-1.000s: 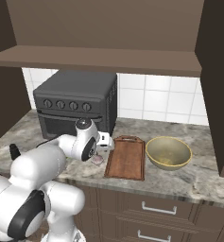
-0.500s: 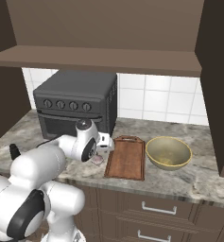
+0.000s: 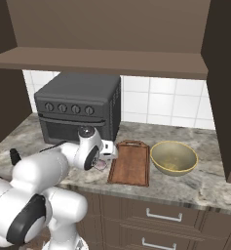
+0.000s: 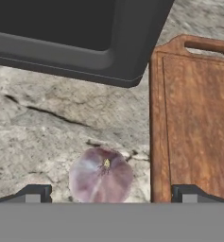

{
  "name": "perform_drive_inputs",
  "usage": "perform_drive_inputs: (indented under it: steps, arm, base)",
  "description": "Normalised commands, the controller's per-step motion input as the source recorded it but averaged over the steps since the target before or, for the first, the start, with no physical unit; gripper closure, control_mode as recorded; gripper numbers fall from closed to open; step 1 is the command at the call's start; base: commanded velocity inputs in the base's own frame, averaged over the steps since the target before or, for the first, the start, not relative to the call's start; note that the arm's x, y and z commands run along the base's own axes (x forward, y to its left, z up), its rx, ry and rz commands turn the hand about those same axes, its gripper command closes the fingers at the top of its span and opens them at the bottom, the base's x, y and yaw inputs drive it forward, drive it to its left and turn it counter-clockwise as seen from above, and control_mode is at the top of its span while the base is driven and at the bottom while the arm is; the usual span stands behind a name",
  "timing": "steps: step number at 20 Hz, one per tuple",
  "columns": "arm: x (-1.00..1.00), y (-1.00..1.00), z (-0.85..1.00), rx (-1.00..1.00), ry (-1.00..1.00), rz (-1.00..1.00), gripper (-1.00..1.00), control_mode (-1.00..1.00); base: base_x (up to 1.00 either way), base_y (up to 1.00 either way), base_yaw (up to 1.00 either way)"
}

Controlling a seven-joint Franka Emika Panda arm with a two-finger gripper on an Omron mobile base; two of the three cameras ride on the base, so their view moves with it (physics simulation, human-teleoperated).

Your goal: Open the cabinet. Place the bowl and condiment on the counter. Then place the lime and garlic on the cutting board.

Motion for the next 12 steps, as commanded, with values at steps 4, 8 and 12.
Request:
perform_drive_inputs:
  steps: [4, 8, 12]
  arm:
    - [0.04, 0.04, -0.22, 0.01, 0.0, 0.0, -1.0, -1.0]
    - [0.04, 0.06, -0.25, 0.02, 0.0, 0.0, -1.0, -1.0]
    - [0.0, 0.04, -0.26, 0.02, 0.0, 0.0, -1.0, -1.0]
  base:
    - [0.0, 0.0, 0.0]
    - [0.0, 0.0, 0.0]
    - [0.0, 0.0, 0.0]
